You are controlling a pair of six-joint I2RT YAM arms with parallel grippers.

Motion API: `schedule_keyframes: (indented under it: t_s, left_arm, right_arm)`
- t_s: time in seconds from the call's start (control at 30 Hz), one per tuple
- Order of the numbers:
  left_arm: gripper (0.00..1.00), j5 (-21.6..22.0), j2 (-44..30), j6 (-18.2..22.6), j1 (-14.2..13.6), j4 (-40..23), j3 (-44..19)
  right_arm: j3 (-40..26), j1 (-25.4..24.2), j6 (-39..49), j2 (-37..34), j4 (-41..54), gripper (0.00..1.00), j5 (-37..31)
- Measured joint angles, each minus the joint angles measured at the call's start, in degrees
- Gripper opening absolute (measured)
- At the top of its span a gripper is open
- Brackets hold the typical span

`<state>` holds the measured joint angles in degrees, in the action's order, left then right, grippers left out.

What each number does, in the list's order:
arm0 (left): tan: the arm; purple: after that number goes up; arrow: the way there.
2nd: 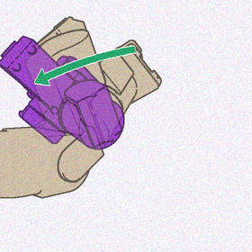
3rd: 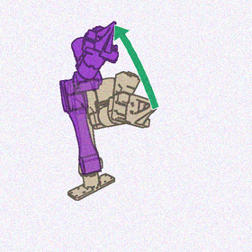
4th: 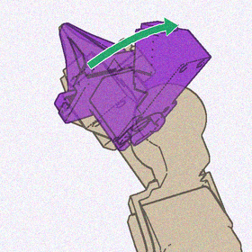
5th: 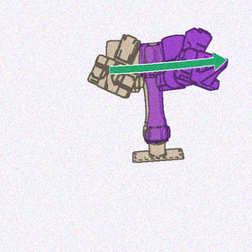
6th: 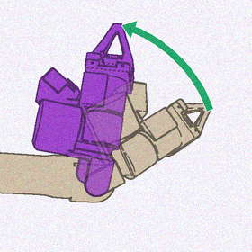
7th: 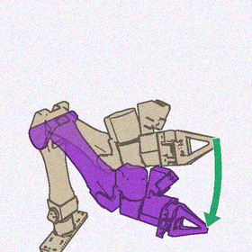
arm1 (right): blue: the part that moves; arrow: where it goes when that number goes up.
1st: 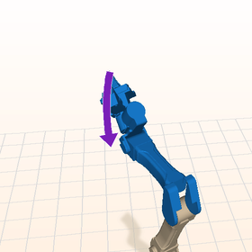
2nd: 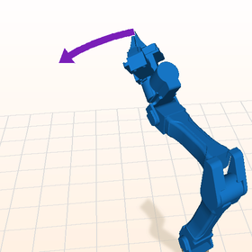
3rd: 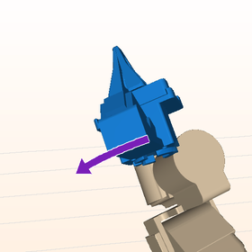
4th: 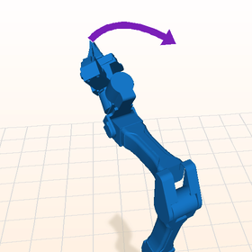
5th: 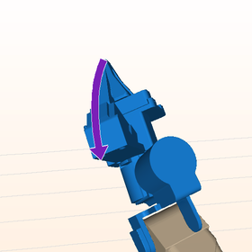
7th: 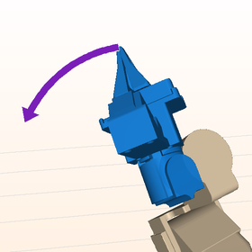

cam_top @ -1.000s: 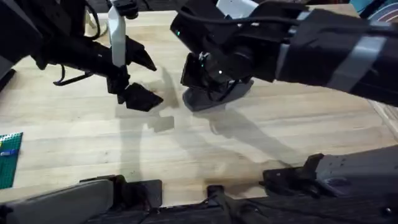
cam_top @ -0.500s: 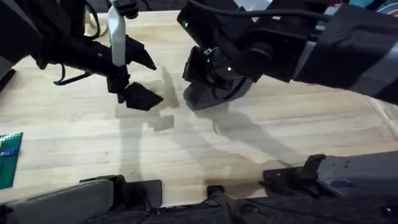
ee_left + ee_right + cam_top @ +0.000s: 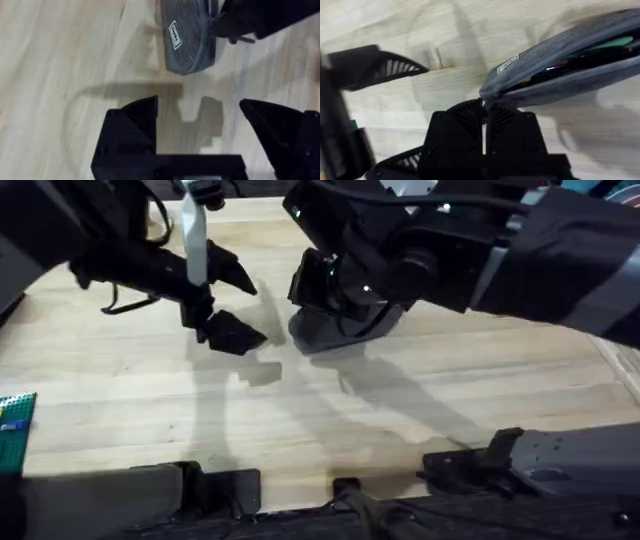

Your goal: Unzip the bag, pick up the pens from the table one at a time and place them inside, then zip the bag closed.

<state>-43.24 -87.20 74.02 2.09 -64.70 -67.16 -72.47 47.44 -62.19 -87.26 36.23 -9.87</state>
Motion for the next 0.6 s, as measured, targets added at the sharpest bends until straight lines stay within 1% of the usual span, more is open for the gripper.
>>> schedule_keyframes:
  t_s: [0.17, 0.33, 0.47, 0.6]
  left_arm:
    - [0.993, -5.7, -6.1, 2.7, 0.0, 0.3, 0.0]
    - [0.993, -11.7, -10.5, 5.0, 0.0, 2.6, 0.0]
    - [0.993, -14.0, -12.8, 5.6, -0.4, 4.2, 0.0]
    - [0.993, -14.7, -14.4, 5.8, -2.1, 5.5, 0.0]
  right_arm:
    - [0.0, 0.0, 0.0, 0.0, -0.2, 0.033, 0.0]
    - [0.0, 0.0, 0.0, 0.0, -0.2, 0.034, 0.0]
    - [0.0, 0.0, 0.0, 0.0, -0.2, 0.033, 0.0]
    - [0.0, 0.0, 0.0, 0.0, -0.2, 0.032, 0.0]
